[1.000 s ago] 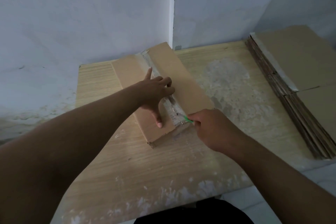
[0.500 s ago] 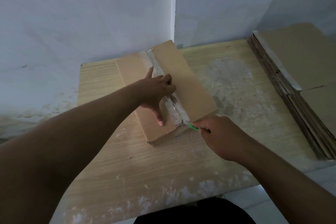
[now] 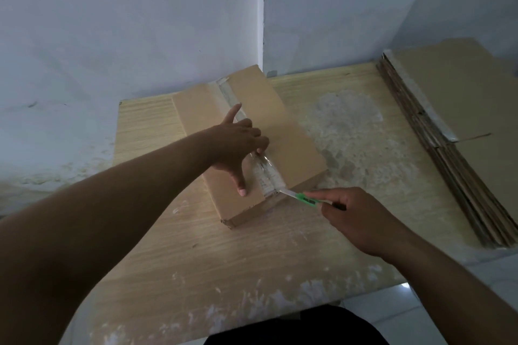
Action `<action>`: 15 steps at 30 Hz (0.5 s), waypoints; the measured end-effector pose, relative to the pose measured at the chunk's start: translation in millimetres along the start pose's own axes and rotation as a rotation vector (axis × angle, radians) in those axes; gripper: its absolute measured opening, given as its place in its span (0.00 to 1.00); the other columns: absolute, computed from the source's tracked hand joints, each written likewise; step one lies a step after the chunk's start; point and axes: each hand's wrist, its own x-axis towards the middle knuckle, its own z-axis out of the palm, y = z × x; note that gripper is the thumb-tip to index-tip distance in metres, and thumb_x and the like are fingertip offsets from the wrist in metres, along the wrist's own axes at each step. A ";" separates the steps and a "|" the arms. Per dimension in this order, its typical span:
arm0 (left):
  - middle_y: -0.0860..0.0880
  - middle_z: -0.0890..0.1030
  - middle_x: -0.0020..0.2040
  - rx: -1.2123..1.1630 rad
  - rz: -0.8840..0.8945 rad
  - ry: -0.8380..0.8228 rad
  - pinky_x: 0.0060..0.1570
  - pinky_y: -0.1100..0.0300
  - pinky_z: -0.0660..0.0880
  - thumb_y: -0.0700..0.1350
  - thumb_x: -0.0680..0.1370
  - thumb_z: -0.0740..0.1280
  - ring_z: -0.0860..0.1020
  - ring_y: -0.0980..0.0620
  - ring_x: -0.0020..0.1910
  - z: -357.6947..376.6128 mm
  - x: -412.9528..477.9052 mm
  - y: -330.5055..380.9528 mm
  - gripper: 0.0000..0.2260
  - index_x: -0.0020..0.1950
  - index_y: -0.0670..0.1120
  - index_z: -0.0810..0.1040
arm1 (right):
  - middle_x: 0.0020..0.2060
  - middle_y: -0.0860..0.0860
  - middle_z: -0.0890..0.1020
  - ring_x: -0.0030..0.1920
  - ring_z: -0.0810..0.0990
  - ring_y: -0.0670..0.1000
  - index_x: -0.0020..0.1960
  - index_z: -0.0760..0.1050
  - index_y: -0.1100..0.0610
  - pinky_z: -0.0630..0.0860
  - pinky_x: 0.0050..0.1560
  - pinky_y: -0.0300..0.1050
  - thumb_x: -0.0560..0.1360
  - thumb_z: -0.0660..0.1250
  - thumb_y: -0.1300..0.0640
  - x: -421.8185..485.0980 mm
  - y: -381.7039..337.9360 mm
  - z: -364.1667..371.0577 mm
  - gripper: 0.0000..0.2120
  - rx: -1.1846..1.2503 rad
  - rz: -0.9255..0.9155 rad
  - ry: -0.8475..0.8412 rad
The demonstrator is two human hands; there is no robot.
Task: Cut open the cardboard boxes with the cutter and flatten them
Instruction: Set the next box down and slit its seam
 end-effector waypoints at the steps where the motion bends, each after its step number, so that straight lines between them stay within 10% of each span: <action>1: 0.54 0.76 0.65 -0.004 0.004 -0.009 0.74 0.27 0.37 0.82 0.58 0.68 0.68 0.47 0.72 -0.1 1.4 0.3 0.46 0.68 0.56 0.70 | 0.20 0.39 0.74 0.22 0.62 0.43 0.64 0.79 0.42 0.62 0.26 0.37 0.82 0.63 0.57 2.6 0.0 0.4 0.16 0.005 -0.013 0.001; 15: 0.53 0.75 0.64 0.017 0.017 -0.066 0.74 0.27 0.36 0.79 0.59 0.71 0.70 0.49 0.72 -7.0 5.7 3.7 0.47 0.70 0.52 0.71 | 0.26 0.50 0.70 0.27 0.65 0.46 0.63 0.81 0.45 0.64 0.28 0.40 0.82 0.65 0.57 41.7 15.0 -2.7 0.14 0.091 -0.057 -0.266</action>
